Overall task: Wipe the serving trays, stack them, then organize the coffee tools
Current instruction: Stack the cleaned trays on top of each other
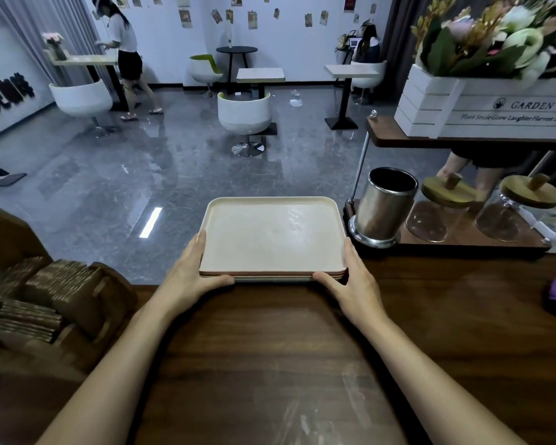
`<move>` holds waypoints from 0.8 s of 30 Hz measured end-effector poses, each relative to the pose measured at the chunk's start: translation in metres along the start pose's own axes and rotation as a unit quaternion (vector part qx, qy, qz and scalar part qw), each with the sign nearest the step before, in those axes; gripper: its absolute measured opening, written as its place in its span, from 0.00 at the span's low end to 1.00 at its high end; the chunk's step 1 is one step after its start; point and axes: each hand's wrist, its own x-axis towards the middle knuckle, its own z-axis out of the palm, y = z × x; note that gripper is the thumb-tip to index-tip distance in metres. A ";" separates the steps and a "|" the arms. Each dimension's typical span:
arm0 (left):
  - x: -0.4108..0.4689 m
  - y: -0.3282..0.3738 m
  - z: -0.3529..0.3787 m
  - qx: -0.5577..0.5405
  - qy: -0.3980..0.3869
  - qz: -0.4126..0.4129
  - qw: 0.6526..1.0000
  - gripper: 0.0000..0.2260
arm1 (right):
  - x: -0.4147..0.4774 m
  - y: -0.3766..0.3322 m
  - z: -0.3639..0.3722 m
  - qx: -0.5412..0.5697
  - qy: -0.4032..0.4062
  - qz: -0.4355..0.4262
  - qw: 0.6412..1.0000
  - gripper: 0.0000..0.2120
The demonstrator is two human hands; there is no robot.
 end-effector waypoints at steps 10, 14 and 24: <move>-0.024 -0.001 0.011 0.052 0.020 -0.056 0.997 0.54 | -0.031 0.004 -0.022 -0.037 -0.052 0.009 0.998 0.44; -0.047 0.008 0.025 0.059 0.055 -0.086 0.993 0.54 | -0.046 0.010 -0.032 -0.046 -0.079 -0.010 0.996 0.42; -0.107 0.059 0.072 0.040 0.099 -0.073 0.992 0.49 | -0.109 0.042 -0.091 -0.006 -0.095 -0.026 0.995 0.32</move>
